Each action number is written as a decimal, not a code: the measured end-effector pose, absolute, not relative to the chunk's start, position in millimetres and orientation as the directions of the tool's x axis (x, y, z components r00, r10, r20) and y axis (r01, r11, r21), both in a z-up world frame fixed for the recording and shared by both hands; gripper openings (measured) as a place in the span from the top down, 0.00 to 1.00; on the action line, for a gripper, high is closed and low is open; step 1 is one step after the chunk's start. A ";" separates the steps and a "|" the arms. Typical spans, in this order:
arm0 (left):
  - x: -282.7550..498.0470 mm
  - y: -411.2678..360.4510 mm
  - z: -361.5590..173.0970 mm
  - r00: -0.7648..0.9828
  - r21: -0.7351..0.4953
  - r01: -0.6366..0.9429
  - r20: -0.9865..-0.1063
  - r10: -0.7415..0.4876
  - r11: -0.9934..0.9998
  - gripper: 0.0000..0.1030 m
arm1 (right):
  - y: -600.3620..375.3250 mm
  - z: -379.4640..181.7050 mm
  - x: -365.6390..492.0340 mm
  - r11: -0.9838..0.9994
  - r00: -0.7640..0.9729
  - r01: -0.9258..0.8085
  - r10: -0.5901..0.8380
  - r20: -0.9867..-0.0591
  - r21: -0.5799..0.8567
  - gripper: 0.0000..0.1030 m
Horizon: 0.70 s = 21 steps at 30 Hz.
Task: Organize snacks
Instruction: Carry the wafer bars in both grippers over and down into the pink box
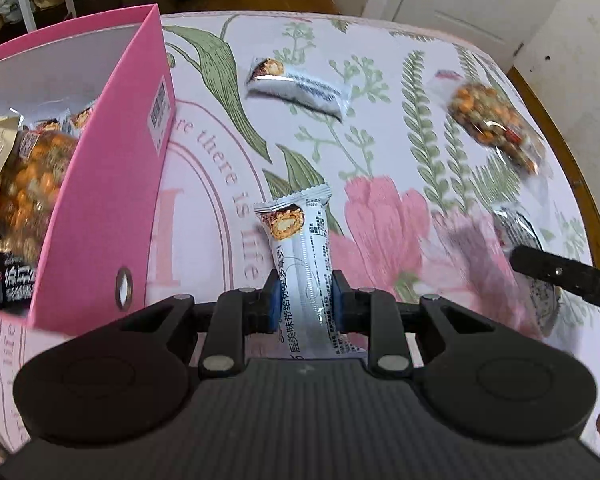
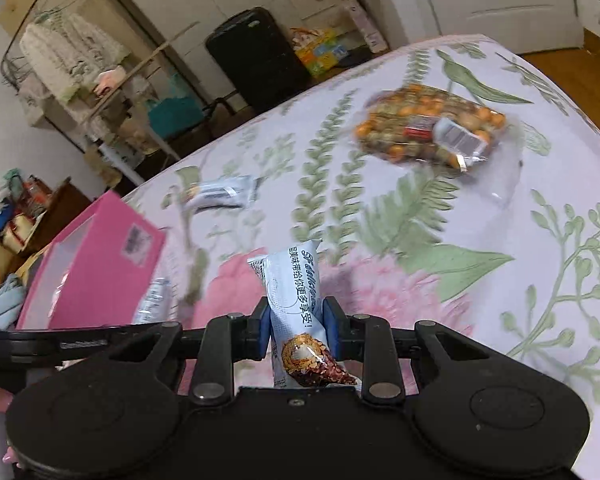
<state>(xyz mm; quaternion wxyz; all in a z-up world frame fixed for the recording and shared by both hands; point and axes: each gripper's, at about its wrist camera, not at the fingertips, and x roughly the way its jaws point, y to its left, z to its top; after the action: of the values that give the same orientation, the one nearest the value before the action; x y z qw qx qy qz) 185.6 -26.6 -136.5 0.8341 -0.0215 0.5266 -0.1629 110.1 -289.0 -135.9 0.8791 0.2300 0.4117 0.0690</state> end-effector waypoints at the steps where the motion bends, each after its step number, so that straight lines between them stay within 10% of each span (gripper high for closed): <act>1: 182.0 -26.4 -134.4 0.391 -0.200 0.251 -0.874 -0.288 0.947 0.77 | -284.0 -132.1 107.0 0.887 0.654 0.052 0.317 -0.687 0.459 0.69; 21: 109.7 22.6 -66.2 0.385 -0.305 0.260 -0.837 -0.388 0.916 0.77 | -197.0 -72.1 45.0 0.895 0.664 -0.245 0.436 -0.608 0.374 0.69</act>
<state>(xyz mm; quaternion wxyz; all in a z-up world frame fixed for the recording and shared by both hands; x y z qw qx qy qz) 109.7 22.6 -66.2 0.8299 -0.0615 0.5190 -0.1952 45.0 -197.0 -72.1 0.9027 0.1310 0.3639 0.1885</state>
